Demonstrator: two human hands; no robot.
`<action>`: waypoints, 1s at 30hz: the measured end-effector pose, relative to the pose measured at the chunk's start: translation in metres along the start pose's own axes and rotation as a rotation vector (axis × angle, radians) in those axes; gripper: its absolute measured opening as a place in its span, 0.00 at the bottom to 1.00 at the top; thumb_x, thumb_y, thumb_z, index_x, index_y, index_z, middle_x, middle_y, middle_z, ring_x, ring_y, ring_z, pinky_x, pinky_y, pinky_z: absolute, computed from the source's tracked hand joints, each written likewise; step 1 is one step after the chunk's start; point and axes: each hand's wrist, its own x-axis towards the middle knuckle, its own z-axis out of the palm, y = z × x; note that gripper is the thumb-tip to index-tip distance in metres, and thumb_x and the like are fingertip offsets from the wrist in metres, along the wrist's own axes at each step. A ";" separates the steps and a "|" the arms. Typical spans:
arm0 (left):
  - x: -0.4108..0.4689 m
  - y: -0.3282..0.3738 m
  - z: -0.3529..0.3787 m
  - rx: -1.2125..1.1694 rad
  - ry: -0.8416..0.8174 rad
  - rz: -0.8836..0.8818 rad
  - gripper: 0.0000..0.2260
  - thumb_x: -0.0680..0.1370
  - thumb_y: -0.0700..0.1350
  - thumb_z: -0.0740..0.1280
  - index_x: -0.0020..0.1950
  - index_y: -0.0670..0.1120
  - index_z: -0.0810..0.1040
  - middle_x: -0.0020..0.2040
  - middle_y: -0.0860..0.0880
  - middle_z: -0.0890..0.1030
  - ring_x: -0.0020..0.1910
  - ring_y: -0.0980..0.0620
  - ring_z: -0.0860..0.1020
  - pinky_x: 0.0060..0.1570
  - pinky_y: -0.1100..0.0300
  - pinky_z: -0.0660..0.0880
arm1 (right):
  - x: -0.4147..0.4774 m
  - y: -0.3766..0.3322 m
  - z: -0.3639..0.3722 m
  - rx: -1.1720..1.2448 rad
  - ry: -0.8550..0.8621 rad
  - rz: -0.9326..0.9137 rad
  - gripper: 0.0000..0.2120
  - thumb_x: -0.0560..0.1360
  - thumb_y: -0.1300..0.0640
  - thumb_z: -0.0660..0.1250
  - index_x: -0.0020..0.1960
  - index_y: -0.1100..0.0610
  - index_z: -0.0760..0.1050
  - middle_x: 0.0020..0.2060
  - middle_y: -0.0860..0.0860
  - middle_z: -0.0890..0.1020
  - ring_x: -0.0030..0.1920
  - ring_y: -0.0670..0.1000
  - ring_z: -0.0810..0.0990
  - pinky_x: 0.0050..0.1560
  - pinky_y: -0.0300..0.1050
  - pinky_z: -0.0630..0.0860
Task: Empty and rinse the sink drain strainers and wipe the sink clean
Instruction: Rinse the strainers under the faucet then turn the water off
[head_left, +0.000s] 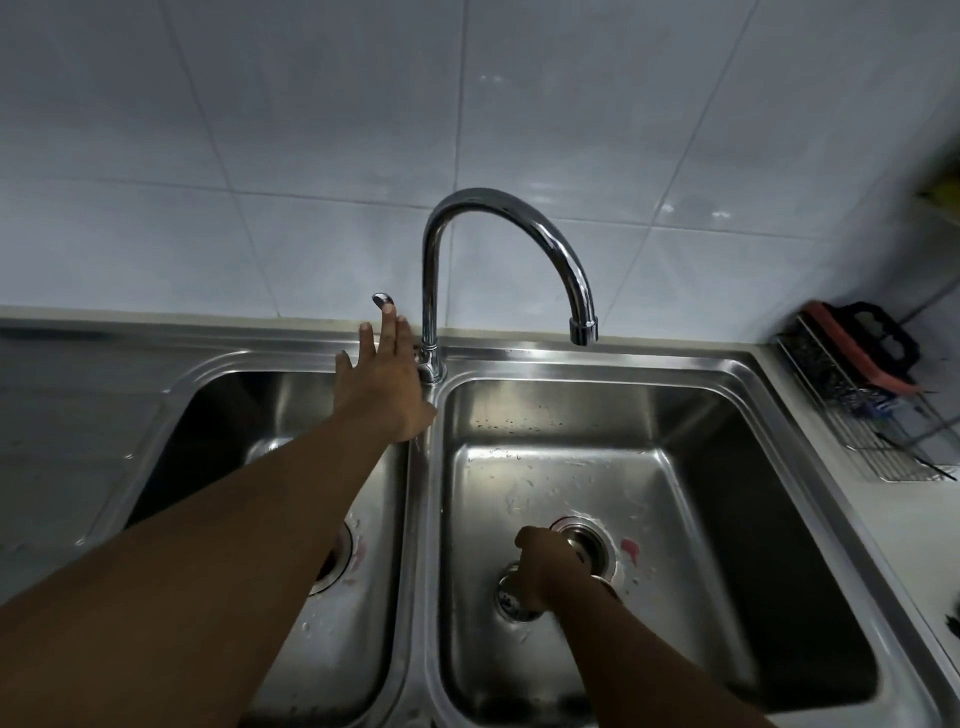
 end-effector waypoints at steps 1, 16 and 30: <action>0.004 -0.001 -0.001 0.003 0.000 -0.006 0.49 0.75 0.58 0.68 0.80 0.45 0.35 0.80 0.47 0.31 0.80 0.41 0.40 0.76 0.39 0.49 | 0.002 0.001 0.005 -0.007 -0.016 0.000 0.28 0.76 0.56 0.69 0.73 0.60 0.67 0.70 0.57 0.72 0.70 0.57 0.72 0.68 0.45 0.71; -0.009 0.004 0.037 -0.175 0.384 0.011 0.37 0.68 0.49 0.73 0.74 0.43 0.62 0.72 0.45 0.66 0.71 0.45 0.67 0.66 0.48 0.67 | 0.018 0.003 0.044 -0.124 -0.038 0.014 0.31 0.72 0.54 0.72 0.71 0.54 0.64 0.67 0.56 0.68 0.68 0.62 0.70 0.65 0.57 0.74; -0.050 0.099 0.082 -0.407 -0.011 0.121 0.17 0.75 0.53 0.67 0.63 0.51 0.72 0.62 0.51 0.73 0.61 0.48 0.74 0.62 0.52 0.69 | 0.011 0.038 -0.052 0.395 0.380 0.047 0.27 0.59 0.52 0.80 0.55 0.55 0.76 0.50 0.51 0.80 0.50 0.53 0.80 0.42 0.39 0.71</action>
